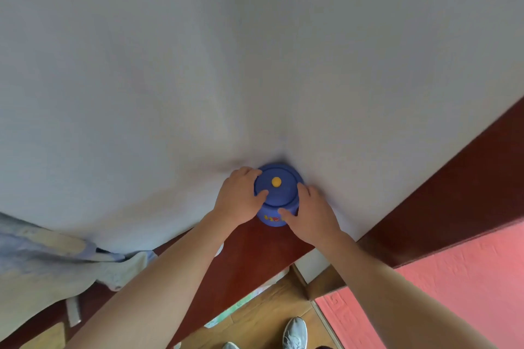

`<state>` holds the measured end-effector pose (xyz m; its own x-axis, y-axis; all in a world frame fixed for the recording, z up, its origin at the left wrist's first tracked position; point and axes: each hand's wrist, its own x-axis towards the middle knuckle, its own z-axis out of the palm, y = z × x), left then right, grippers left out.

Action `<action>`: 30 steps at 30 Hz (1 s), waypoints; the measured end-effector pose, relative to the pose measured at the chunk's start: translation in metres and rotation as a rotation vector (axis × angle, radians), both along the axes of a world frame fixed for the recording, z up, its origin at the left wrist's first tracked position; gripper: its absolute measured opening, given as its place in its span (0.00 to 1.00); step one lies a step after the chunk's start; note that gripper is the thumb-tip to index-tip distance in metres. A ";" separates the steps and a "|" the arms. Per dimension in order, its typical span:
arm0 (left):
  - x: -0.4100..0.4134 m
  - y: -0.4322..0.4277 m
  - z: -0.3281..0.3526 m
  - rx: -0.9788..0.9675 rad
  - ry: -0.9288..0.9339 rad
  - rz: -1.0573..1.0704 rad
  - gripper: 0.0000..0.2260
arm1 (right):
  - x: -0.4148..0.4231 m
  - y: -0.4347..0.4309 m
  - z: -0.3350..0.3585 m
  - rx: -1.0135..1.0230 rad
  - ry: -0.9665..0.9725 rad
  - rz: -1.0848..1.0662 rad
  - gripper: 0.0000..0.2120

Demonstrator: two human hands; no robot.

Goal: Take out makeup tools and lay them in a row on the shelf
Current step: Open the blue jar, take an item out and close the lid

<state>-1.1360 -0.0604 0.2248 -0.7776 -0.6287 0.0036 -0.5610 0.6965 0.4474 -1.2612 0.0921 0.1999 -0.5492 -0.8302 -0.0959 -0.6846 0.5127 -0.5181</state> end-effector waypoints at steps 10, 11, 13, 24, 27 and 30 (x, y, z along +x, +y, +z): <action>0.087 0.022 0.012 -0.153 -0.107 0.032 0.25 | 0.035 0.024 0.036 0.179 0.367 0.098 0.30; 0.099 0.025 0.012 -0.158 -0.115 0.038 0.25 | 0.043 0.027 0.038 0.191 0.374 0.092 0.30; 0.124 0.032 0.011 -0.173 -0.133 0.048 0.25 | 0.060 0.035 0.041 0.222 0.383 0.087 0.30; 0.254 0.073 0.031 -0.253 -0.189 0.213 0.22 | 0.144 0.059 0.068 0.166 0.460 0.187 0.25; 0.284 0.083 0.041 -0.283 -0.218 0.281 0.22 | 0.160 0.050 0.075 0.142 0.494 0.257 0.23; 0.315 0.104 0.050 -0.286 -0.243 0.397 0.21 | 0.181 0.045 0.084 0.085 0.524 0.355 0.21</action>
<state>-0.8212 0.0432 0.2748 -0.4802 -0.8745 0.0679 -0.8693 0.4849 0.0961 -1.0802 0.1367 0.2839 -0.2340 -0.9715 0.0377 -0.9719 0.2327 -0.0360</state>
